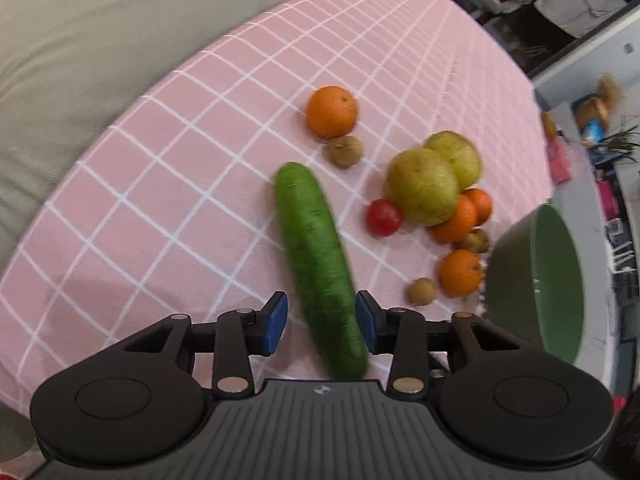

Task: Organize fruits
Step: 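Move the left tool to the cucumber while the right tool approaches the large green pear, then close the left tool on the cucumber while the right tool grasps the green pear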

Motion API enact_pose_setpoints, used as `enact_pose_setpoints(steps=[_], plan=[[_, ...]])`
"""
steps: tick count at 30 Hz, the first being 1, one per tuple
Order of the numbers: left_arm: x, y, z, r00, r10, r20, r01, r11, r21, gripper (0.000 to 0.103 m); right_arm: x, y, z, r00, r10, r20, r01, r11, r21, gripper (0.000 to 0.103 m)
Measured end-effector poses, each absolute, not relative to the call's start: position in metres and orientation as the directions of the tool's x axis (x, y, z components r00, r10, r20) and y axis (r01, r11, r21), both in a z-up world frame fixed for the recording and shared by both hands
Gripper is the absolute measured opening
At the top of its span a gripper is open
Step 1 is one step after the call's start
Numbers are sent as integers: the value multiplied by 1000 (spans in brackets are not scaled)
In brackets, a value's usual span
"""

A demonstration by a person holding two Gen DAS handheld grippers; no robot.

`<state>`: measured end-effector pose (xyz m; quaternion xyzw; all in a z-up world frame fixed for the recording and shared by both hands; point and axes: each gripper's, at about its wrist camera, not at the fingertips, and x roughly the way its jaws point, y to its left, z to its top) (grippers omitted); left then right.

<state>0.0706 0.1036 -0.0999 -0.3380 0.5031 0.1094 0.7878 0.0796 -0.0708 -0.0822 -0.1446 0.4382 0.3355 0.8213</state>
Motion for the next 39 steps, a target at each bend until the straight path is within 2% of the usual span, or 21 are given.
enact_pose_setpoints(steps=[2, 6, 12, 16, 18, 19, 20, 24, 26, 29, 31, 39], plan=[[72, 103, -100, 479, -164, -862, -506, 751, -424, 59, 78, -68, -84, 382, 425, -820, -687, 725, 56, 32], [77, 105, -108, 471, -149, -870, -532, 738, -415, 63, 77, -65, -88, 362, 434, -825, -694, 716, 73, 32], [80, 108, -114, 448, -59, -892, -550, 769, -327, 64, 82, -63, -88, 359, 449, -819, -692, 716, 89, 32], [82, 111, -120, 460, -85, -884, -539, 764, -354, 64, 86, -62, -80, 387, 470, -793, -695, 714, 84, 32], [84, 111, -123, 469, -101, -878, -531, 762, -371, 61, 89, -61, -75, 412, 480, -774, -701, 710, 68, 33], [85, 110, -123, 477, -115, -871, -523, 759, -387, 53, 92, -60, -72, 430, 481, -764, -705, 708, 49, 35], [87, 108, -123, 482, -125, -867, -514, 762, -395, 49, 94, -58, -71, 447, 478, -756, -708, 706, 28, 37], [91, 104, -121, 473, -109, -874, -501, 783, -369, 49, 108, -53, -68, 502, 466, -729, -720, 692, -54, 39], [92, 102, -118, 487, -94, -868, -482, 800, -357, 45, 116, -51, -66, 516, 473, -714, -723, 688, -67, 40], [97, 91, -107, 500, 3, -866, -406, 884, -231, 45, 126, -47, -62, 529, 490, -693, -726, 684, -72, 45], [101, 90, -107, 481, 23, -877, -390, 901, -189, 45, 132, -41, -62, 535, 495, -685, -733, 675, -84, 46], [100, 109, -113, 474, -31, -880, -467, 838, -281, 45, 157, -26, -73, 506, 502, -701, -751, 656, -72, 53]])
